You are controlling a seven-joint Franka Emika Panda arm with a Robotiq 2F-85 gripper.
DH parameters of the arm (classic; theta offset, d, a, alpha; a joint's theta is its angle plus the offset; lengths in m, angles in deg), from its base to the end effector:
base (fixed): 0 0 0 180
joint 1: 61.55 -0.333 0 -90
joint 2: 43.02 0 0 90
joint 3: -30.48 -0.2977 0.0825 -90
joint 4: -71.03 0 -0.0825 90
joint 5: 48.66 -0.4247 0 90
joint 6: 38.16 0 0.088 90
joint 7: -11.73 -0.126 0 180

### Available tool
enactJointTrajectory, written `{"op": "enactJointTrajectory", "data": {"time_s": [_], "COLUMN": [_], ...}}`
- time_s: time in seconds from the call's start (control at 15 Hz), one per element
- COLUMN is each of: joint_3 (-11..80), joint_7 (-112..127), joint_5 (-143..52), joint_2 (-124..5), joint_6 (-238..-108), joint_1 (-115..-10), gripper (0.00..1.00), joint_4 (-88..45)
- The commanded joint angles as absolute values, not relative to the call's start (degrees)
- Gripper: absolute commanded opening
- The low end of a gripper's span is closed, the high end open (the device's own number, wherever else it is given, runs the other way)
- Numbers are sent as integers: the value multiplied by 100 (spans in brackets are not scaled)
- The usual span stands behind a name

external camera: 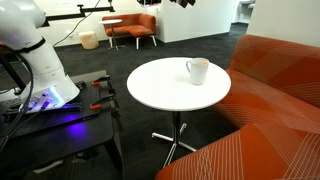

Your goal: Place the marker on the table

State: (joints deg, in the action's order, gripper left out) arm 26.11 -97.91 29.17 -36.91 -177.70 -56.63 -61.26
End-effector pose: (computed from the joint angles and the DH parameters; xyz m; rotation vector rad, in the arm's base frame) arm 0.5633 -0.0199 0.3608 2.2173 -1.0856 1.2012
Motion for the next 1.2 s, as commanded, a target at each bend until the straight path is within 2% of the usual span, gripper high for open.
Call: {"op": "enactJointTrajectory", "data": {"time_s": [0.0, 0.33, 1.13], "joint_3": [2938, 3115, 3202], "joint_7": [-10249, -10137, -9310], "joint_5": [3512, 3785, 2852], "joint_2": [-4057, -4597, -5487], "joint_6": [-18712, -19982, -19879], "joint_1": [-5761, -5492, -5350], "gripper": [100, 100, 100], "joint_4": [-6052, -5889, -5484]}}
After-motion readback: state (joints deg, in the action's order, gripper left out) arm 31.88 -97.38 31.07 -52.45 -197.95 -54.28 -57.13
